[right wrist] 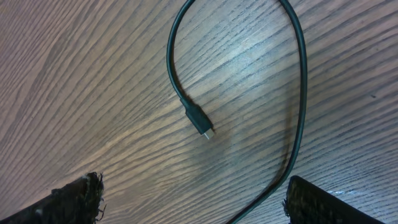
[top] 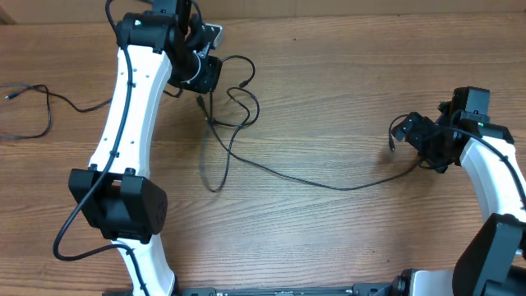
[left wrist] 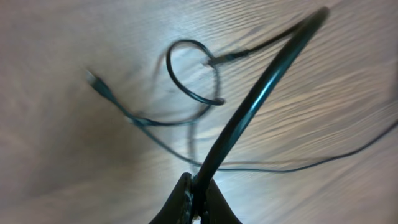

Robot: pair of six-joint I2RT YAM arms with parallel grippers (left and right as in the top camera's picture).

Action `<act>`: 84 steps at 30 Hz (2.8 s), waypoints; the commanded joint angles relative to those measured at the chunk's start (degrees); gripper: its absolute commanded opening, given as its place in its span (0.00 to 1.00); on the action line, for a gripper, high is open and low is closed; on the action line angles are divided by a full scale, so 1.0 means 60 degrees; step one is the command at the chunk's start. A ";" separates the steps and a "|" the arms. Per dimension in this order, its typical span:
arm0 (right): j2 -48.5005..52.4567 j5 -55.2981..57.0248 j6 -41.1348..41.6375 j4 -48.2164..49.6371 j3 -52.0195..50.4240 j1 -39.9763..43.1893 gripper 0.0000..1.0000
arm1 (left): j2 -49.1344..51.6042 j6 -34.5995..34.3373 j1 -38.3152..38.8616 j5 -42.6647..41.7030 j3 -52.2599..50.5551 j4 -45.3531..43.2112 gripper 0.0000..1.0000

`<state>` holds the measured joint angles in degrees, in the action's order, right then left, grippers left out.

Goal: Untangle cables

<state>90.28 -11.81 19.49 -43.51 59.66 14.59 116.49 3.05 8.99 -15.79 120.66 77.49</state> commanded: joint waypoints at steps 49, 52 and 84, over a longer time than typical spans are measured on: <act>-0.0040 -0.0051 0.0044 -0.0084 -0.0044 0.0018 0.96 | 0.0131 -0.7610 0.2470 0.1872 -0.4164 -0.4954 0.25; -0.0040 -0.0051 0.0040 -0.0087 -0.0044 0.0018 0.96 | 0.0131 -0.7628 0.2492 0.1880 -0.4164 -0.4954 0.25; -0.0040 -0.0055 0.0044 -0.0131 -0.0062 0.0018 0.97 | -0.1220 -0.5089 0.1002 0.2652 -0.0667 -0.2208 0.04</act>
<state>90.28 -11.81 19.51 -44.60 59.66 14.59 119.02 -33.34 18.33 -1.08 108.55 60.95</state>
